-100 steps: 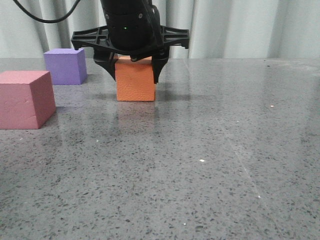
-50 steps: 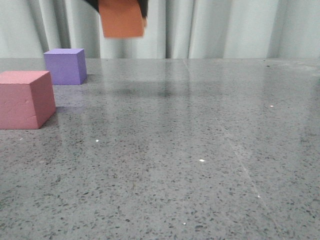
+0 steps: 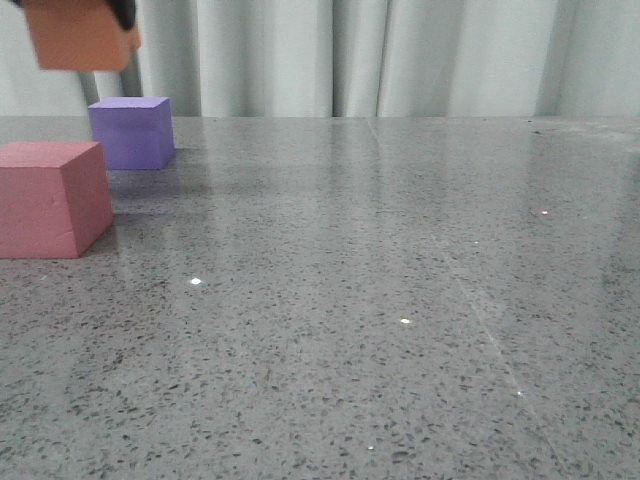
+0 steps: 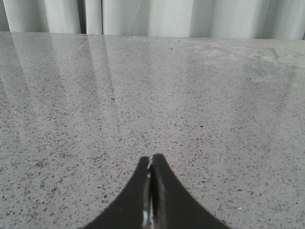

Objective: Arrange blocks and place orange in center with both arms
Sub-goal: 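Lift the orange cube and carry it toward the purple cube, then lower the orange cube between the pink and purple cubes and release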

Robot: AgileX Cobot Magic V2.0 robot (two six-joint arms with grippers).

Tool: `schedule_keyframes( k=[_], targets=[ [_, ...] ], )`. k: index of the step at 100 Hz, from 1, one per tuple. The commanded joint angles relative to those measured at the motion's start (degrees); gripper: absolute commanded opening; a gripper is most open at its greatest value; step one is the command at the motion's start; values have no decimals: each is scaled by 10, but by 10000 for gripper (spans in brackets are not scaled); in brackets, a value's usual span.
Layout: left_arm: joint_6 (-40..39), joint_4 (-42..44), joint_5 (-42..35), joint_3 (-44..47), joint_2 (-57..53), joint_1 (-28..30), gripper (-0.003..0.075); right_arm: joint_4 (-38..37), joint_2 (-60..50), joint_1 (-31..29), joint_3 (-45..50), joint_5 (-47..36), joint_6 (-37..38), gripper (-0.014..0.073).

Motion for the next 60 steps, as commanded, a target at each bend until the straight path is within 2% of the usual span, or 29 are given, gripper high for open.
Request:
schedule_keyframes(
  k=[1, 21, 60],
  targets=[
    [5, 6, -60, 9, -27, 8, 261, -1, -14, -4, -8, -48, -2, -120],
    [5, 0, -102, 50, -24, 18, 261, -1, -14, -4, -8, -48, -2, -120],
    [5, 0, -107, 58, 23, 29, 261, -1, -14, -4, -8, -48, -2, -120]
  ],
)
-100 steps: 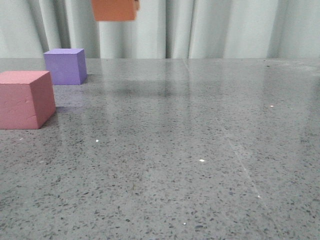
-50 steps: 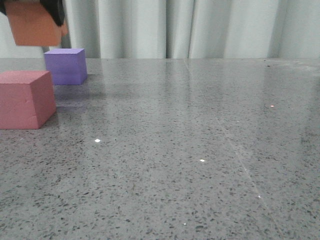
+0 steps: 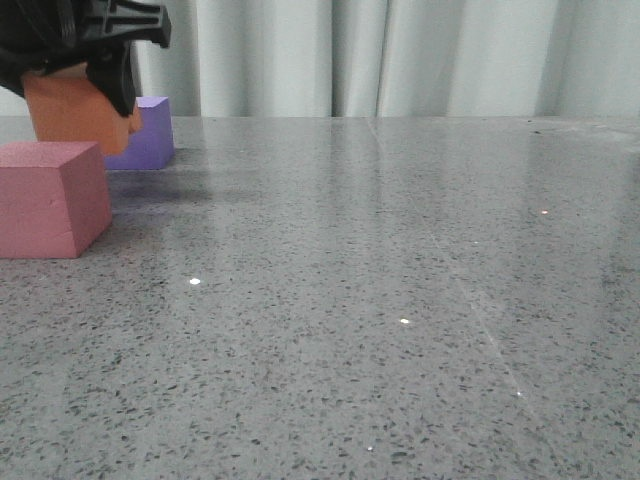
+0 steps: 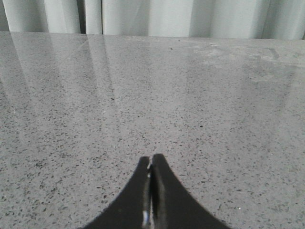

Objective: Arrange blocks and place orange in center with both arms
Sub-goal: 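Lower the orange cube between the pink and purple cubes and release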

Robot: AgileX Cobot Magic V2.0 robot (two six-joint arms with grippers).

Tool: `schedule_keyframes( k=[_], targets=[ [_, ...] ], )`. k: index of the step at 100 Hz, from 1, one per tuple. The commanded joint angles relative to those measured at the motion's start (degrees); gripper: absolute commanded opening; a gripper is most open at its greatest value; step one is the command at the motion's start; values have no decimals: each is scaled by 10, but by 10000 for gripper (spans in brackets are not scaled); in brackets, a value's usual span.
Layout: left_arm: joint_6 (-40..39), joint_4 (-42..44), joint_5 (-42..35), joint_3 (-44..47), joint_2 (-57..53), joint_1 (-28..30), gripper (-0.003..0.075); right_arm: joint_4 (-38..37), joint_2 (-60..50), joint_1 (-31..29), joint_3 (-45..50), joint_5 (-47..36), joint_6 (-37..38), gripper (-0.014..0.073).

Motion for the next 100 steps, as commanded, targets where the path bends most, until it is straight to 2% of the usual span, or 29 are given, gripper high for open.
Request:
schedule_keyframes(
  k=[1, 56, 100],
  targets=[
    [0, 11, -26, -14, -10, 3, 261, -1, -14, -4, -8, -48, -2, -120],
    [0, 9, -24, -14, 34, 3, 261, -1, -14, -4, -8, -48, -2, -120],
    [0, 20, 15, -14, 34, 3, 261, -1, -14, -4, -8, -48, -2, -120]
  ],
)
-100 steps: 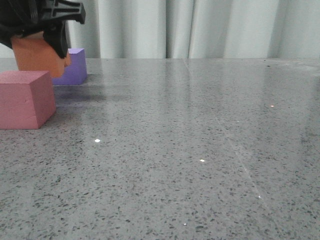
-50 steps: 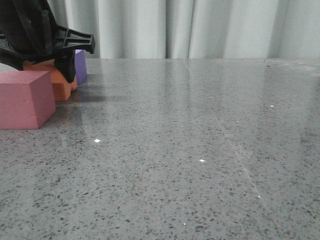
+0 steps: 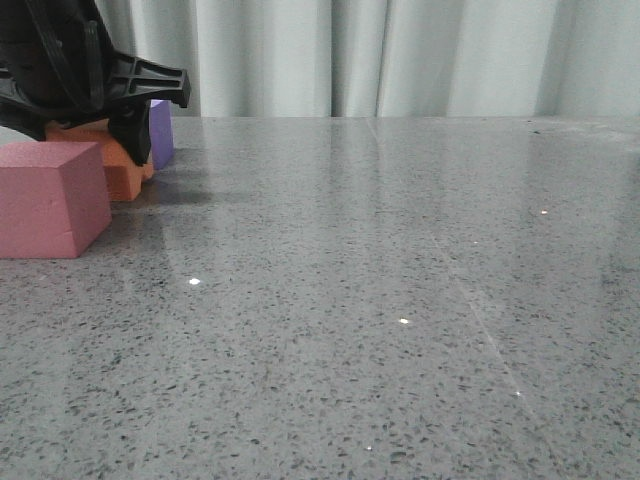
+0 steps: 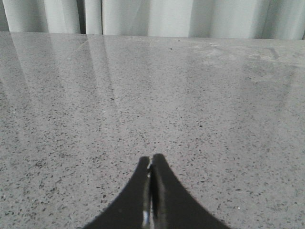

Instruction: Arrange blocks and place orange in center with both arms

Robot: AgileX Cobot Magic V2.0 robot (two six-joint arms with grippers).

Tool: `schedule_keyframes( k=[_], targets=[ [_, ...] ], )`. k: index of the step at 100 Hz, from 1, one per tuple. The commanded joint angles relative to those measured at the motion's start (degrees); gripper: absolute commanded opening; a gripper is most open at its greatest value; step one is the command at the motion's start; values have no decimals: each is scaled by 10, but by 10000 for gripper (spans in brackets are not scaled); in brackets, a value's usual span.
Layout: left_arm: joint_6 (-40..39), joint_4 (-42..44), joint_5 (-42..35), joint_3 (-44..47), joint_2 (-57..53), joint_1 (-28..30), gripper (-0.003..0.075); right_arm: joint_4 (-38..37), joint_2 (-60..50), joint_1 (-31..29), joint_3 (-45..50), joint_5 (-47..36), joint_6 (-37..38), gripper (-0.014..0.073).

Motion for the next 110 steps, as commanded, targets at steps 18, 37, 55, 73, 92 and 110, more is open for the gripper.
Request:
schedule_keyframes(
  k=[18, 37, 55, 73, 92, 110],
  targets=[
    [4, 20, 11, -14, -17, 3, 373, -1, -14, -4, -8, -48, -2, -120],
    [4, 5, 9, -16, -17, 3, 713, -1, -14, -4, -8, -48, -2, -120],
    [8, 5, 7, -16, -23, 3, 651, -1, -14, -4, -8, -48, -2, -120],
    [9, 4, 2, -16, -67, 3, 642, -1, -14, -4, -8, -48, -2, -120],
    [26, 4, 4, -16, -147, 3, 642, -1, -14, -4, -8, -48, -2, -120],
    [29, 37, 8, -2, -230, 3, 642, -1, -14, -4, -8, -48, -2, -120]
  ],
)
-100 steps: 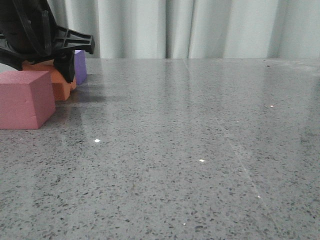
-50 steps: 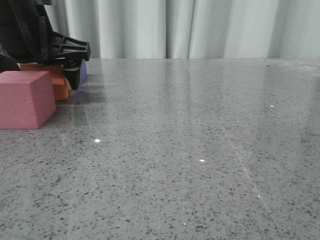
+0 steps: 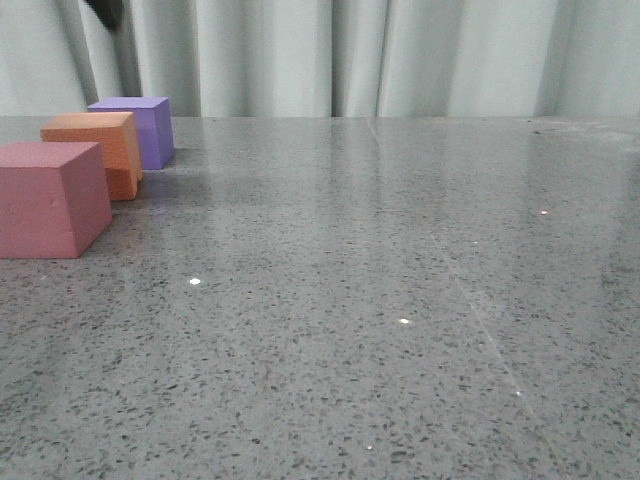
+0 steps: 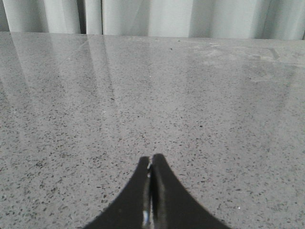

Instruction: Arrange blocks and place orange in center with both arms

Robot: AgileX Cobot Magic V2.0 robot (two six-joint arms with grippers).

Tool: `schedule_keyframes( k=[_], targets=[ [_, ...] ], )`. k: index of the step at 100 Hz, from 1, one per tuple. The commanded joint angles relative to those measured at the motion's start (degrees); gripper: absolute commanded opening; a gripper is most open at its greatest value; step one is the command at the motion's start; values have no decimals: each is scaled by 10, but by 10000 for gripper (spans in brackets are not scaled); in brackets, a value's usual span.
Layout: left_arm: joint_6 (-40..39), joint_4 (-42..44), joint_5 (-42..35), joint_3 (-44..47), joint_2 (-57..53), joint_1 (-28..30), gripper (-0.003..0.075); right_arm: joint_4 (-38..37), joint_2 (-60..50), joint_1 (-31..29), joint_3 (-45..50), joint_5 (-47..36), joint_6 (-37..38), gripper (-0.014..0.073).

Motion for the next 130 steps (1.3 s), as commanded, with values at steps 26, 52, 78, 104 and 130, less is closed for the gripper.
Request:
schedule_keyframes(
  k=[26, 52, 78, 104, 130],
  targets=[
    [2, 73, -17, 95, -198, 3, 642, -1, -14, -4, -8, -48, -2, -120],
    [-4, 74, -20, 244, -367, 3, 640, -1, -14, -4, -8, -48, -2, -120],
    [-4, 62, -14, 363, -527, 3, 493, -1, -14, -4, -8, -48, -2, -120],
    [-4, 62, 0, 405, -610, 3, 17, -1, -14, -4, -8, -48, -2, -120],
    [-4, 65, 0, 404, -612, 3, -19, -1, -14, -4, -8, -48, -2, -120]
  ],
)
